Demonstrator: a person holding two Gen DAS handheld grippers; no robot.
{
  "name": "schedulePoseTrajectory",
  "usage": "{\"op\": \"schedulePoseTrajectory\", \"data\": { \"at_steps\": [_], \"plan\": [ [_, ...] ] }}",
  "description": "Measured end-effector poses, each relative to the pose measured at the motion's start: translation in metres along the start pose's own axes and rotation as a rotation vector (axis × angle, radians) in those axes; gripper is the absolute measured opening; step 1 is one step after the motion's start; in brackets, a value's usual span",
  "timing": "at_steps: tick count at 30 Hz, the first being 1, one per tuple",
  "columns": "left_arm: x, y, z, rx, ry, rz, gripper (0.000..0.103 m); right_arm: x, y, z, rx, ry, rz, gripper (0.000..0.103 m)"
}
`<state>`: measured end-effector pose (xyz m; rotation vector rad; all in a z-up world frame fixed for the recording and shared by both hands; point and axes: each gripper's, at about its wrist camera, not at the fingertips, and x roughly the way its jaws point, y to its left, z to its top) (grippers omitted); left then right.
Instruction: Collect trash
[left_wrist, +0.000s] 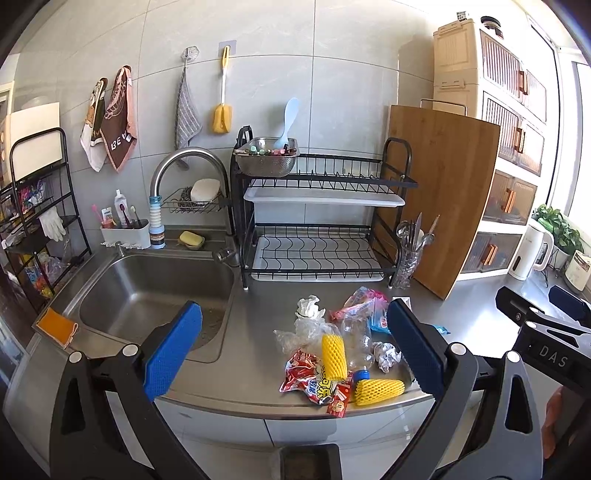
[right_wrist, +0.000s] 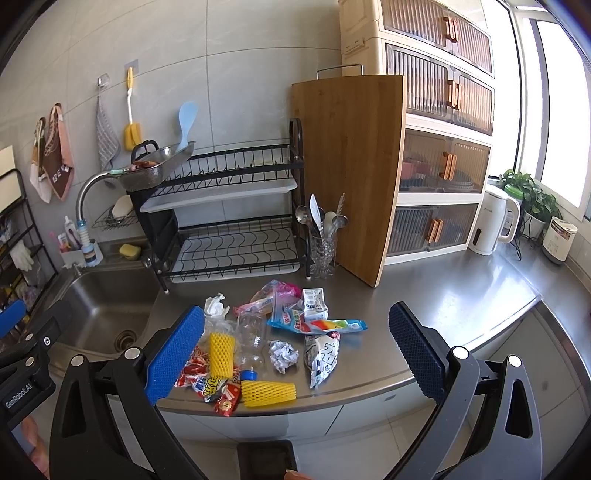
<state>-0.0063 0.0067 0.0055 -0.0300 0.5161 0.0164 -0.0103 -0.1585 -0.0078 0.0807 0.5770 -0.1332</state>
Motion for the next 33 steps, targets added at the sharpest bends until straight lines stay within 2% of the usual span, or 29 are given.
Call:
{"op": "schedulePoseTrajectory", "data": {
  "at_steps": [33],
  "plan": [
    [0.011, -0.001, -0.004, 0.004, 0.022, -0.013, 0.095, 0.007, -0.007, 0.002, 0.013, 0.004, 0.021, 0.100]
  ]
}}
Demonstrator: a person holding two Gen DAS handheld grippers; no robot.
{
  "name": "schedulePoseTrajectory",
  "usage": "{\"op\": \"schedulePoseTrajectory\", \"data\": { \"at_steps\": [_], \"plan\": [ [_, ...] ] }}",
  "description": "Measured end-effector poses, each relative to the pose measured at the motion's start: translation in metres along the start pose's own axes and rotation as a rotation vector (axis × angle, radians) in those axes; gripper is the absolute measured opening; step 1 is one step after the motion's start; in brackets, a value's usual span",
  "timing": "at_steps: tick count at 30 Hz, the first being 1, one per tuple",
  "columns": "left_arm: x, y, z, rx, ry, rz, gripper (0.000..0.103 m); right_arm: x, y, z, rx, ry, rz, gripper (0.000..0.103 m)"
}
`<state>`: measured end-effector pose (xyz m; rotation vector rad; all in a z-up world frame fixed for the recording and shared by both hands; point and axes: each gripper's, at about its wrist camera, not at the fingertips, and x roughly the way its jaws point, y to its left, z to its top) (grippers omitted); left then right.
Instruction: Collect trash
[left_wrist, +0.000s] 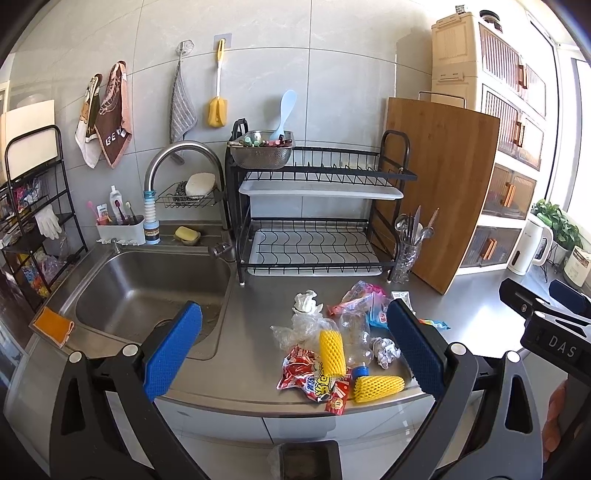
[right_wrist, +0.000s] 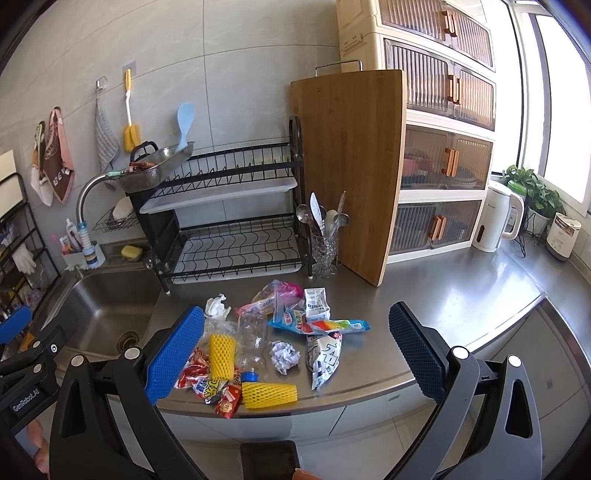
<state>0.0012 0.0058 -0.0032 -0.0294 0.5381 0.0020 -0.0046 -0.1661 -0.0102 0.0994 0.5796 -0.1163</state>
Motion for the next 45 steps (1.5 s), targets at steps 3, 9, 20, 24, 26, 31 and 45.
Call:
{"op": "schedulePoseTrajectory", "data": {
  "at_steps": [3, 9, 20, 24, 26, 31, 45],
  "plan": [
    [0.001, 0.001, 0.000, -0.003, 0.002, 0.002, 0.095, 0.001, 0.001, 0.000, -0.003, -0.001, 0.008, 0.100],
    [0.006, 0.002, 0.000, -0.001, 0.003, 0.004, 0.095, 0.004, 0.002, 0.000, -0.005, -0.001, 0.009, 0.100],
    [0.062, 0.003, -0.025, 0.021, 0.089, -0.020, 0.095, 0.065, -0.020, -0.018, 0.023, 0.124, 0.018, 0.100],
    [0.100, -0.005, -0.041, 0.041, 0.179, -0.061, 0.093, 0.094, -0.030, -0.030, 0.029, 0.178, 0.033, 0.097],
    [0.119, -0.009, -0.049, 0.048, 0.220, -0.088, 0.088, 0.108, -0.035, -0.037, 0.044, 0.218, 0.034, 0.090],
    [0.161, -0.020, -0.063, 0.071, 0.304, -0.134, 0.082, 0.146, -0.039, -0.052, 0.051, 0.308, 0.048, 0.081],
    [0.253, -0.028, -0.091, 0.030, 0.532, -0.235, 0.043, 0.220, -0.049, -0.085, 0.061, 0.513, 0.083, 0.032]
  ]
}}
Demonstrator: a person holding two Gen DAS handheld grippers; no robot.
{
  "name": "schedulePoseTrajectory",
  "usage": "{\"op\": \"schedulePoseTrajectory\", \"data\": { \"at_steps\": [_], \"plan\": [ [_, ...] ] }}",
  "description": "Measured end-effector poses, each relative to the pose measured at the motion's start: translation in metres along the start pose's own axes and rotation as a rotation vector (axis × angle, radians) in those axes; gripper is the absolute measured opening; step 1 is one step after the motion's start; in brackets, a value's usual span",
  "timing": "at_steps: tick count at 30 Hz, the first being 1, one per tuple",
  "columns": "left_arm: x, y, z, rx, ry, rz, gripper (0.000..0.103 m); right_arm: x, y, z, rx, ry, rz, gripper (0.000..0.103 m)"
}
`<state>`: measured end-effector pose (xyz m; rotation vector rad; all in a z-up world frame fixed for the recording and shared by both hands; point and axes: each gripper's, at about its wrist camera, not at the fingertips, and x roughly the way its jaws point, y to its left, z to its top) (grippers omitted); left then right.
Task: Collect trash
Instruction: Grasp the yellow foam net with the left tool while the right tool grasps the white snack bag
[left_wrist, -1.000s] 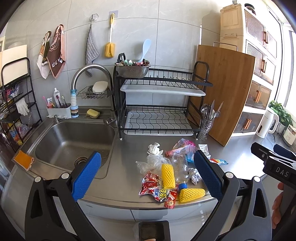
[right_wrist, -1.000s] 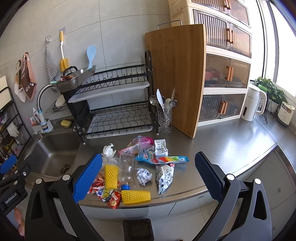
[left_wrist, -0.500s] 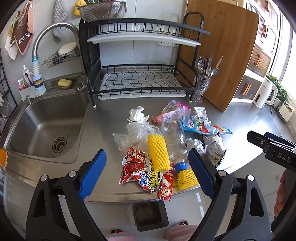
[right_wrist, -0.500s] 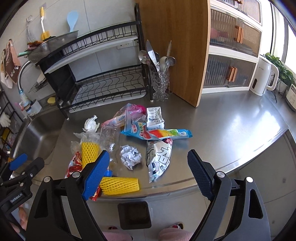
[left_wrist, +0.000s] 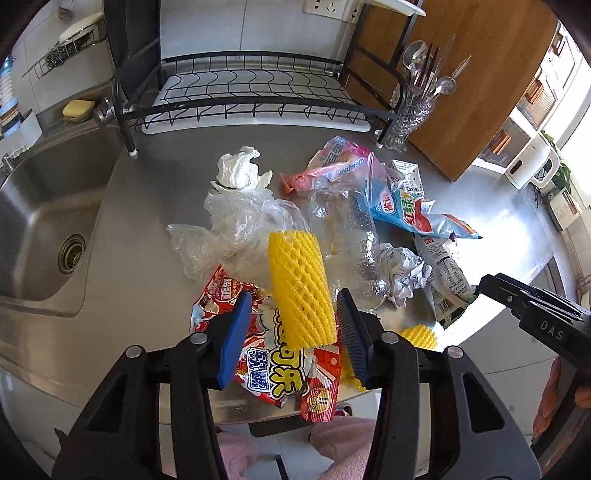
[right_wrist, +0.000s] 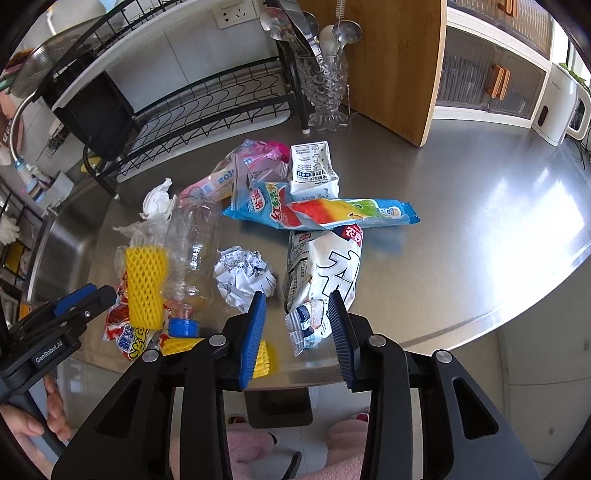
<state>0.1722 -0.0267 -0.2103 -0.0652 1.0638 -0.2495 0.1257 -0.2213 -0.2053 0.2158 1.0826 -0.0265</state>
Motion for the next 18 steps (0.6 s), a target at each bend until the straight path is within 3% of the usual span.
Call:
{"op": "schedulePoseTrajectory", "data": {
  "at_steps": [12, 18],
  "plan": [
    [0.036, -0.006, 0.002, 0.025, 0.055, -0.011, 0.043, 0.027, -0.004, -0.006, 0.000, 0.051, -0.018, 0.031],
    [0.042, -0.006, 0.003, 0.019, 0.057, -0.017, 0.028, 0.041, -0.006, -0.007, 0.005, 0.076, -0.014, 0.022]
  ]
}}
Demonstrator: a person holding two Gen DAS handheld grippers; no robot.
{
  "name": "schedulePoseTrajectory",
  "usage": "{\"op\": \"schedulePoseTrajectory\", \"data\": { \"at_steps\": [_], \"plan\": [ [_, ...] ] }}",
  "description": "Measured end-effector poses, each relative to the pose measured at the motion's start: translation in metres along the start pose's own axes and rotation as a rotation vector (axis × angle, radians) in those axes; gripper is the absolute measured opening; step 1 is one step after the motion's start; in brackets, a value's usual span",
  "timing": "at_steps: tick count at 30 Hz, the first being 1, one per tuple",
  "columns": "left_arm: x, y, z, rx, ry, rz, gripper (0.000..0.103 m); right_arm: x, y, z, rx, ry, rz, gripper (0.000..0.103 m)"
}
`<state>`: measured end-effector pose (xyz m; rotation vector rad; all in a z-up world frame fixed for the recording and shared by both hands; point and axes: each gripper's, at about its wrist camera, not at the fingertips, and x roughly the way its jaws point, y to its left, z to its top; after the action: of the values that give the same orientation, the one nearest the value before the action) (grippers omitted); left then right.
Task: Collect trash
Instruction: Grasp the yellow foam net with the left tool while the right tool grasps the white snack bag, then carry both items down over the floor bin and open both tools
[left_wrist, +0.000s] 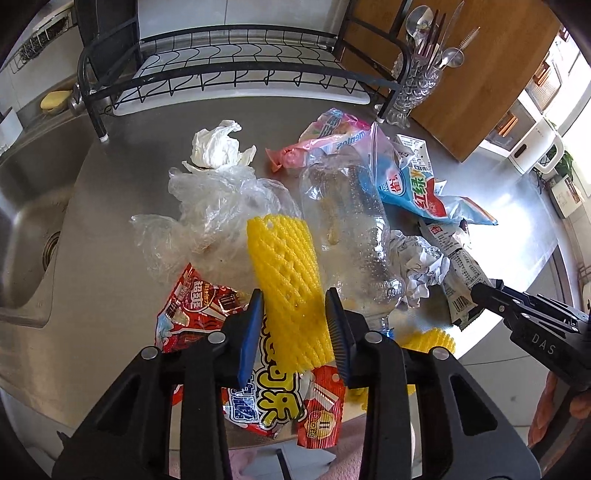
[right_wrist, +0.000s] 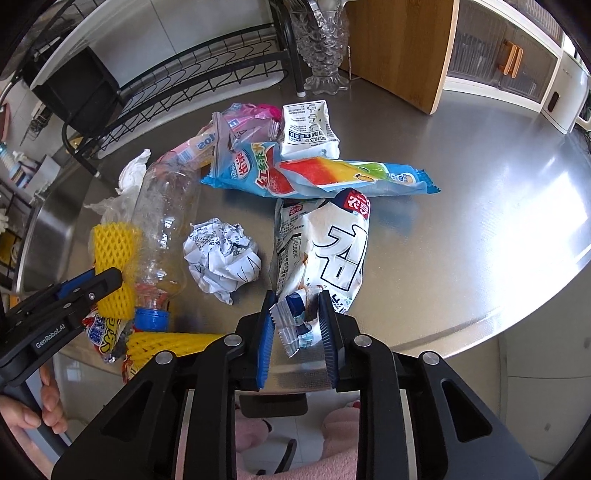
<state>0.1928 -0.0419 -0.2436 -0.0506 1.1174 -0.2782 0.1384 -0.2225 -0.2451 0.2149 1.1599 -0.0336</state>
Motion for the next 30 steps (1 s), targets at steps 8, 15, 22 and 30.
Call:
{"op": "schedulePoseTrajectory", "data": {
  "at_steps": [8, 15, 22, 30],
  "plan": [
    [-0.015, -0.004, 0.002, 0.007, -0.036, 0.012, 0.009, -0.015, 0.006, 0.002, -0.009, -0.039, -0.013, 0.012],
    [-0.055, -0.008, -0.004, 0.011, -0.103, 0.040, 0.009, -0.047, 0.012, -0.002, -0.018, -0.099, -0.004, 0.012],
    [-0.109, -0.014, -0.036, 0.016, -0.182, 0.047, 0.009, -0.094, 0.031, -0.030, -0.064, -0.168, 0.029, 0.012],
    [-0.145, -0.012, -0.117, 0.005, -0.238, 0.046, 0.009, -0.124, 0.055, -0.105, -0.139, -0.210, 0.121, 0.012]
  ]
}}
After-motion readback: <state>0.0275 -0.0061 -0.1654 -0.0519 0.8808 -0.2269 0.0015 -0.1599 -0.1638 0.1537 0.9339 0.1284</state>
